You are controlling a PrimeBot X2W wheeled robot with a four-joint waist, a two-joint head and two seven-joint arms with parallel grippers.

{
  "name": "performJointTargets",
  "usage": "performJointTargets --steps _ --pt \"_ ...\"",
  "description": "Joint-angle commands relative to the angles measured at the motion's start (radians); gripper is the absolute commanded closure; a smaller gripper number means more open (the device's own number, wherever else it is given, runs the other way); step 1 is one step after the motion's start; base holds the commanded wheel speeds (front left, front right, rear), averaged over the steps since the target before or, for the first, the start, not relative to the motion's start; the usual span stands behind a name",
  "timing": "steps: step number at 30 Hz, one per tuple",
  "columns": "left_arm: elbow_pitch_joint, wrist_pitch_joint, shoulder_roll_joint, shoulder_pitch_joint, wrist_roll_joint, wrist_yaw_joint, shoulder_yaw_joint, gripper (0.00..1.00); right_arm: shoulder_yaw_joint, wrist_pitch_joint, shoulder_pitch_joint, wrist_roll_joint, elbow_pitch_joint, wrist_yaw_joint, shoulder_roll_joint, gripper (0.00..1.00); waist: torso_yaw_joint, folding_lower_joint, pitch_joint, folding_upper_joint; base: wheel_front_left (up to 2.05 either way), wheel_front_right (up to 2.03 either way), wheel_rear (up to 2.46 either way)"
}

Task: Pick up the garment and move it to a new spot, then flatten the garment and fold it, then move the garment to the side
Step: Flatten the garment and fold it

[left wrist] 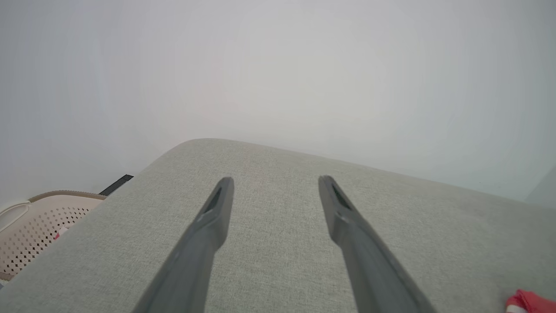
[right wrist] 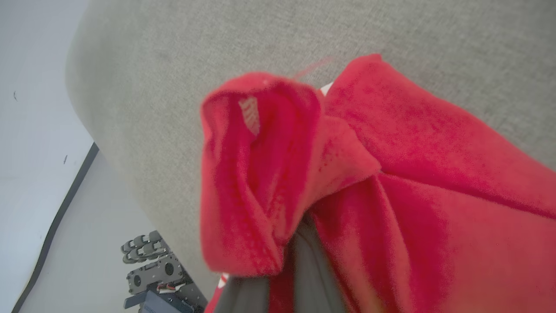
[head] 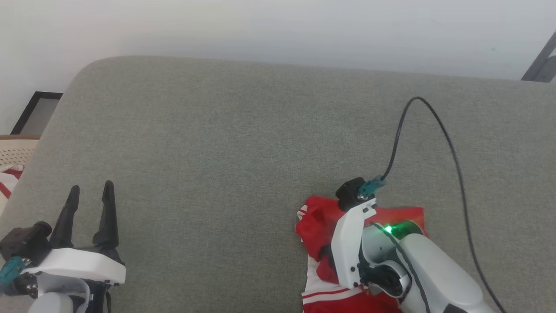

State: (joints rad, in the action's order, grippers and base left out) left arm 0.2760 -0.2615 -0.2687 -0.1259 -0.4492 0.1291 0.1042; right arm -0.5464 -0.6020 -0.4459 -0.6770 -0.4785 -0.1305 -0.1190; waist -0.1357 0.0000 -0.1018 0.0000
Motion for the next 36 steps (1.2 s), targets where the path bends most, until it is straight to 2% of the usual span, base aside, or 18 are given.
performJointTargets --steps 1,3,4,8,12,19,30,36 --pt "0.002 -0.004 0.002 -0.012 -0.014 0.002 -0.001 0.00 0.004 0.017 -0.017 0.012 -0.022 0.000 0.003 0.66 -0.001 0.0000 0.000 0.0000 0.00 0.00 0.00" --pt "0.003 -0.004 0.002 -0.015 -0.015 0.002 0.000 0.00 -0.015 0.035 -0.029 0.021 -0.063 0.000 0.017 0.49 -0.001 0.0000 0.001 0.0000 0.00 0.00 0.00" --pt "0.003 -0.004 0.002 -0.014 -0.016 0.002 0.003 0.00 -0.018 0.044 -0.035 0.016 -0.077 0.000 0.020 0.00 0.000 0.0000 0.001 0.0000 0.00 0.00 0.00" --pt "-0.003 -0.004 0.001 -0.001 -0.020 0.002 0.024 0.00 -0.044 0.054 -0.066 0.013 -0.099 0.000 0.017 0.00 0.017 0.0000 0.004 0.0000 0.00 0.00 0.00" --pt "-0.009 -0.004 -0.001 0.016 -0.020 0.002 0.044 0.00 -0.068 0.054 -0.089 -0.005 -0.056 0.000 0.002 0.00 0.043 0.0000 0.009 0.0000 0.00 0.00 0.00" --pt "-0.022 -0.004 -0.006 0.029 -0.007 0.002 0.064 0.00 -0.039 0.123 -0.077 0.003 0.054 0.000 -0.082 0.00 0.090 0.0000 0.024 0.0000 0.00 0.00 0.00" --pt "-0.054 -0.004 -0.027 0.078 0.001 0.002 0.106 0.00 0.143 0.344 0.007 0.063 0.150 0.000 -0.199 0.00 0.188 0.0000 0.036 0.0000 0.00 0.00 0.00" --pt "-0.064 -0.004 -0.034 0.105 0.004 0.002 0.130 0.00 0.231 0.468 0.057 0.114 0.144 0.000 -0.219 0.00 0.222 0.0000 0.045 0.0000 0.00 0.00 0.00"
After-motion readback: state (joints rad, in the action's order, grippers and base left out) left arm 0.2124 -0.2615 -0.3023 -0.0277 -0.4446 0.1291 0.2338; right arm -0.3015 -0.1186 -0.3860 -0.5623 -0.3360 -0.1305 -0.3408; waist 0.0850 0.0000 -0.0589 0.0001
